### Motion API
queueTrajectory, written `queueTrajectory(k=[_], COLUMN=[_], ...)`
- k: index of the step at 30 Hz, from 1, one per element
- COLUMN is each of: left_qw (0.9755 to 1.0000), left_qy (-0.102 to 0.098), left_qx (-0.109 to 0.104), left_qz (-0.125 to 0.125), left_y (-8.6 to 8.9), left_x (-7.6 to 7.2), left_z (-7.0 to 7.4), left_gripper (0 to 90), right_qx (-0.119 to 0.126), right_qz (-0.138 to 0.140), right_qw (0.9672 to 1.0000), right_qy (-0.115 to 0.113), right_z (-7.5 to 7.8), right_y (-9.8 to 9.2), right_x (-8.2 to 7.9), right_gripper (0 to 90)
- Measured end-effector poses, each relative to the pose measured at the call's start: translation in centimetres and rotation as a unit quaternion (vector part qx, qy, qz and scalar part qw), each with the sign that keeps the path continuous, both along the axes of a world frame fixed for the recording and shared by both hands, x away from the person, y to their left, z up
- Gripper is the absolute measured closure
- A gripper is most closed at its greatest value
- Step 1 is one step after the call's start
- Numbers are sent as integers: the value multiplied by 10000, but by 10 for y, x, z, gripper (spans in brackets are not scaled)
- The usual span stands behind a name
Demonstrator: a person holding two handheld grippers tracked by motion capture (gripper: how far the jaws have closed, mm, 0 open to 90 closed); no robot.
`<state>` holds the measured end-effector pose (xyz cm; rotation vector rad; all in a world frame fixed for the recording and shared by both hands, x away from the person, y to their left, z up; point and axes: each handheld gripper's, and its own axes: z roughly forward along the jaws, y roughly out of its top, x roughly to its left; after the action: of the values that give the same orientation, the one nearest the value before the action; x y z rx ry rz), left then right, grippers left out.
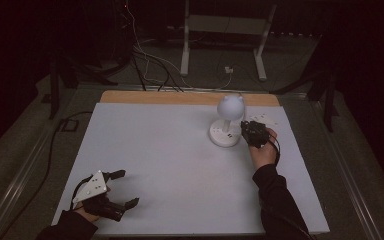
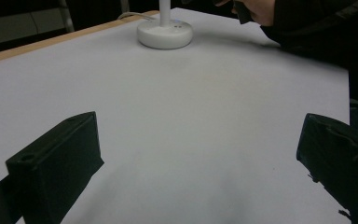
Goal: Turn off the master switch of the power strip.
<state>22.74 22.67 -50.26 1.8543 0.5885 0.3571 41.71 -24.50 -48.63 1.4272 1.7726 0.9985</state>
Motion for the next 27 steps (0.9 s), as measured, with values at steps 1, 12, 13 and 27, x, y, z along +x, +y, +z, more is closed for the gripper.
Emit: queueTrajectory(k=[1,12,13,27], left_qw=[10000,10000,10000,10000], left_qy=[-4,-10,-10,-12], left_qx=[8,17,17,15], left_qz=[-2,-13,-13,-17], left_y=[0,0,0,0], left_x=[0,0,0,0], left_z=[0,0,0,0], left_gripper=[3,3,3,3], right_qx=[-3,-85,-74,-45], right_qz=[-18,167,148,90], right_qw=[10000,9996,9997,9997], right_qy=[17,203,180,231], right_z=[-1,-13,-14,-27], right_y=[1,9,10,14], right_x=[0,7,6,11], right_gripper=[874,899,899,898])
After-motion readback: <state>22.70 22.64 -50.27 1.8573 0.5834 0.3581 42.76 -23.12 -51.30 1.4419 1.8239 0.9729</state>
